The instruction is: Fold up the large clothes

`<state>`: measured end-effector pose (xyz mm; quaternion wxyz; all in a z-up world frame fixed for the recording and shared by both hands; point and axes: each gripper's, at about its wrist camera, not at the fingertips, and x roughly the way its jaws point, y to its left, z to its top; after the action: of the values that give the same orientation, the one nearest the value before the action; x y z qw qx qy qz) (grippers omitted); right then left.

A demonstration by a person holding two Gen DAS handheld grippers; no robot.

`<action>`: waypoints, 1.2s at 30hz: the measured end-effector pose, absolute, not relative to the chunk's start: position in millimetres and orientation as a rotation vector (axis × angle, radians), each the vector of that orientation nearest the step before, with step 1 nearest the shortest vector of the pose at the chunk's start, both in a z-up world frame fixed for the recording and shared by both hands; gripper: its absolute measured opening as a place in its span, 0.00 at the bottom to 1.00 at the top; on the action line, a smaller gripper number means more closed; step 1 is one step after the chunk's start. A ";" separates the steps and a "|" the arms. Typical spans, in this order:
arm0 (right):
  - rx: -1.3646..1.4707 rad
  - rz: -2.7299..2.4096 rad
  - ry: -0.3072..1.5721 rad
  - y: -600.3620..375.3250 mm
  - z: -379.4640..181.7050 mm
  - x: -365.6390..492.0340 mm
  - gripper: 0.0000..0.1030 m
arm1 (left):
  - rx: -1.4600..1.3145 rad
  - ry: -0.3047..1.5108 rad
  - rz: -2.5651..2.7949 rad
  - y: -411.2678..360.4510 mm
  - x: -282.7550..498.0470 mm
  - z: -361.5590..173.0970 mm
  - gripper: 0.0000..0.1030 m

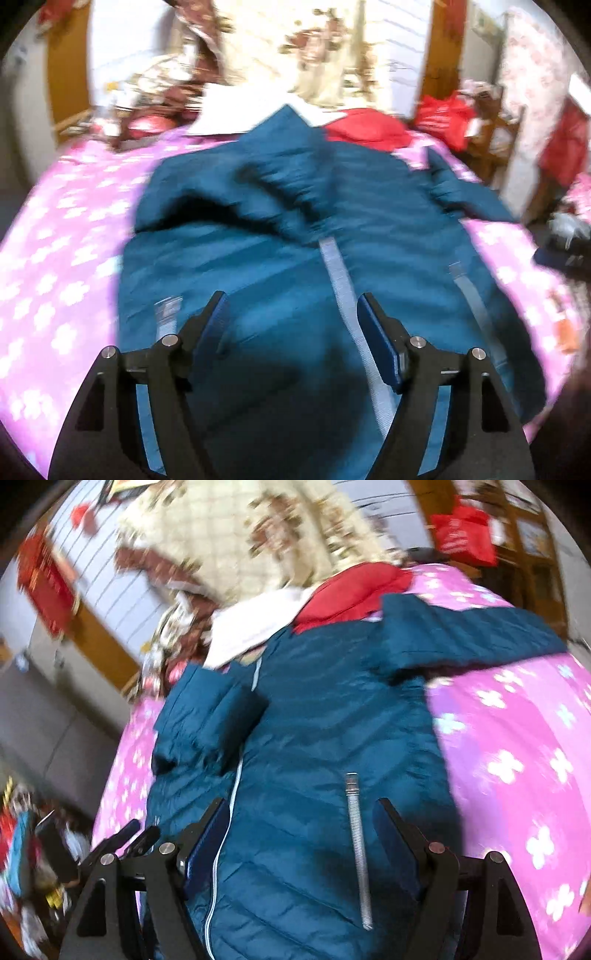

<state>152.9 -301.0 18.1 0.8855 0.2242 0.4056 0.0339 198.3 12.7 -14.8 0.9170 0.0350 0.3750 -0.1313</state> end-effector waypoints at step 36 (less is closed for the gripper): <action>0.205 -0.311 0.911 -267.1 -10.5 370.2 0.08 | -0.091 0.911 -0.028 124.3 214.3 -76.1 0.70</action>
<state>370.2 -267.1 -10.5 0.8813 0.0984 0.4375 -0.1492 214.3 124.3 -76.1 0.8970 -0.0441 0.4397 -0.0137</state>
